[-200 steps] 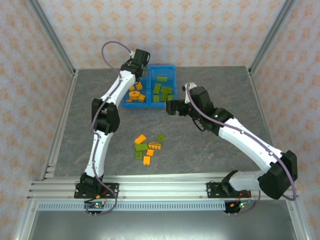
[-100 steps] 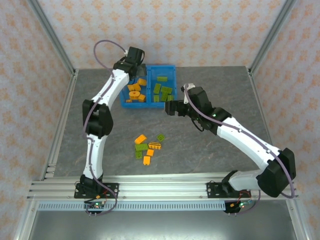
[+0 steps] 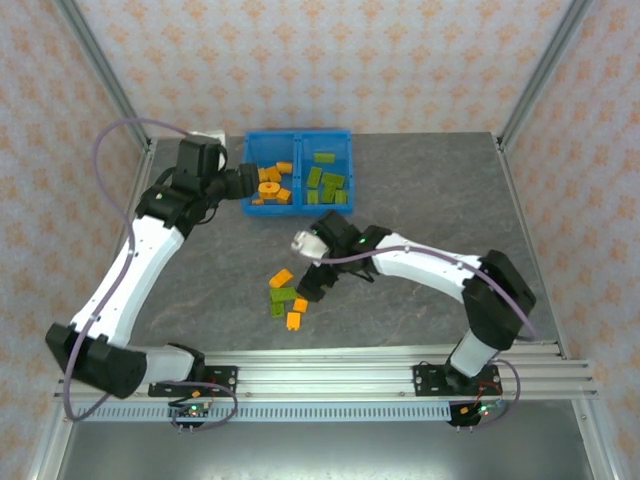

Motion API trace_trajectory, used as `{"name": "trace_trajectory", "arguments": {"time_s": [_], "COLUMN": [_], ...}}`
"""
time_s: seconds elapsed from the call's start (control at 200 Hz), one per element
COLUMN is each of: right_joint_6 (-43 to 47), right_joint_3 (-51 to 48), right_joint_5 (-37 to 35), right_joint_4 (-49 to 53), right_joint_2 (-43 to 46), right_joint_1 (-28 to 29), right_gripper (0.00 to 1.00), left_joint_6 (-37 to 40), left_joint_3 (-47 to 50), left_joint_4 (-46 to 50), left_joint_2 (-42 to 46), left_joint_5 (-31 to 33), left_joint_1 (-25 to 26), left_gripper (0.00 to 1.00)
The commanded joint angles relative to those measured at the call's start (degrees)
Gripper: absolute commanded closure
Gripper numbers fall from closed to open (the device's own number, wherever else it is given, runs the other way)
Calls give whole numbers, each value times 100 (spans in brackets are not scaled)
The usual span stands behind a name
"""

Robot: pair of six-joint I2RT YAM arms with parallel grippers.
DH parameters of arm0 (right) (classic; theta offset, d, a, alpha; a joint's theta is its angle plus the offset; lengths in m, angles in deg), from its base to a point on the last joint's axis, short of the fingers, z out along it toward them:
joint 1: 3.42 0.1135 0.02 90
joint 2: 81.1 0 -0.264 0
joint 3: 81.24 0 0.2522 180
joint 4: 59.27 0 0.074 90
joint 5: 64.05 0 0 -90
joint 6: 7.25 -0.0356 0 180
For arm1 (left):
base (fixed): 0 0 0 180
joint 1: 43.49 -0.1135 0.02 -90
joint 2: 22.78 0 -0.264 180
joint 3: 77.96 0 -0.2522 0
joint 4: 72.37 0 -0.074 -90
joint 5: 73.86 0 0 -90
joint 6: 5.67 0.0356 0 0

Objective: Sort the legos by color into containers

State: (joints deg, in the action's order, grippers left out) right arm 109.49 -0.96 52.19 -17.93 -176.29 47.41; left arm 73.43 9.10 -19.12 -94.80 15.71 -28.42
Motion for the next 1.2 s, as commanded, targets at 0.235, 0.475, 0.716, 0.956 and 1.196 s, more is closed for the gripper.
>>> {"name": "trace_trajectory", "arguments": {"time_s": [0.235,0.475,0.716,0.956,1.196], "right_joint_6": [1574,1562,1598,834,-1026], "right_joint_3": [188,303,370,371,1802], "right_joint_5": [257,7,-136,-104,-1260], "right_joint_4": [-48,-145,38,-838,-1855], "right_joint_2": [-785,-1216,-1367,-575,-679], "right_joint_1": [76,76,76,15,6], "right_gripper": [28,58,75,85,84], "left_joint_6": [1844,1955,1890,1959,1999], "left_joint_3": [1563,1976,2252,2512,3061], "left_joint_4": [-348,-872,-1069,-1440,-2130], "left_joint_2": [1526,1535,1577,1923,2770], "left_joint_5": [568,728,689,559,965], "left_joint_1": [13,13,13,13,-58], "left_gripper": [0,0,0,0,0]}}
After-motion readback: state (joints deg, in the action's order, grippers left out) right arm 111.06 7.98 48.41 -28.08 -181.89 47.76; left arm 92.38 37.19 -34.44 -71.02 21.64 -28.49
